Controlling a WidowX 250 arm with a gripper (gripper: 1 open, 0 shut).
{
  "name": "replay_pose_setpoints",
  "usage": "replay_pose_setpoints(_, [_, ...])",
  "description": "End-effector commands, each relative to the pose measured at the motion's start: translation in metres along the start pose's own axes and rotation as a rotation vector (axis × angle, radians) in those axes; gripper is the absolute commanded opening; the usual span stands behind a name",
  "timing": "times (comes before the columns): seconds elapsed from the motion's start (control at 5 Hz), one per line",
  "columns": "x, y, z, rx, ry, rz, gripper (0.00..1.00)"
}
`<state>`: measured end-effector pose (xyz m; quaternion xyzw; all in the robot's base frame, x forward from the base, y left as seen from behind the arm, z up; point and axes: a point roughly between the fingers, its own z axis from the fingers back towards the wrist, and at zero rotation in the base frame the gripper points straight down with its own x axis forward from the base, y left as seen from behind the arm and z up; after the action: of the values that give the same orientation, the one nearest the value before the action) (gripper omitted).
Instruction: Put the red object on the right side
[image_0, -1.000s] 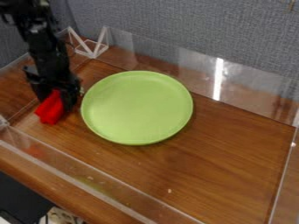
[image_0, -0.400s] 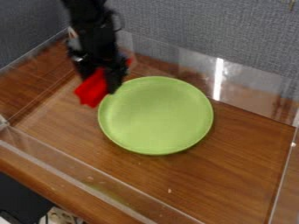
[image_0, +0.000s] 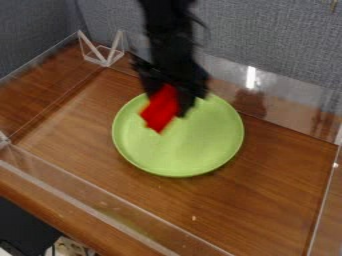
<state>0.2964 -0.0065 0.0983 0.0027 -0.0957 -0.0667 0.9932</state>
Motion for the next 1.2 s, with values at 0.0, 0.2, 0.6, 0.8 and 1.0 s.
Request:
replay_pose_setpoints(0.0, [0.013,-0.023,-0.011,0.013,-0.017,-0.004,0.00])
replay_pose_setpoints(0.2, [0.014,-0.036,-0.034,0.013,-0.004,-0.059,0.00])
replay_pose_setpoints(0.6, [0.003,-0.031,-0.051,0.002,0.009,-0.065,0.00])
replay_pose_setpoints(0.8, [-0.002,-0.026,-0.049,0.004,0.016,-0.041,1.00])
replay_pose_setpoints(1.0, [0.001,-0.001,-0.047,0.015,0.019,-0.035,1.00])
